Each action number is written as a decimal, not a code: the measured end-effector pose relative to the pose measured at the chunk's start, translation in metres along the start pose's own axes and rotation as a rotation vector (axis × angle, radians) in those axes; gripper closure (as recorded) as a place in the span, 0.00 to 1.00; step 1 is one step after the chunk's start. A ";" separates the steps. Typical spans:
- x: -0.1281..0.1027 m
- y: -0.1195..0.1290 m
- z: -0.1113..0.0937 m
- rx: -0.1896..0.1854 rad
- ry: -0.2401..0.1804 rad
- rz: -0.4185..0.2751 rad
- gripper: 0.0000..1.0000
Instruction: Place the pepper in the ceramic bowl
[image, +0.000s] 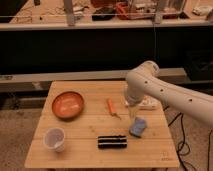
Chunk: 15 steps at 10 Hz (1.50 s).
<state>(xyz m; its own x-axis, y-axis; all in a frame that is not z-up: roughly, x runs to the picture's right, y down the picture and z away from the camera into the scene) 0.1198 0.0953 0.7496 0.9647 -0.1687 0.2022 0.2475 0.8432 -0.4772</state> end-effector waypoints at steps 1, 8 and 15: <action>-0.005 -0.002 0.005 -0.002 -0.010 -0.013 0.20; -0.014 -0.015 0.032 -0.005 -0.035 -0.097 0.20; -0.023 -0.031 0.054 -0.012 -0.045 -0.200 0.20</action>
<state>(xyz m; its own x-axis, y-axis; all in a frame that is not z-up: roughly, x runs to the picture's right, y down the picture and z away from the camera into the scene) 0.0854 0.1006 0.8062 0.8915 -0.3088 0.3314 0.4347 0.7890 -0.4342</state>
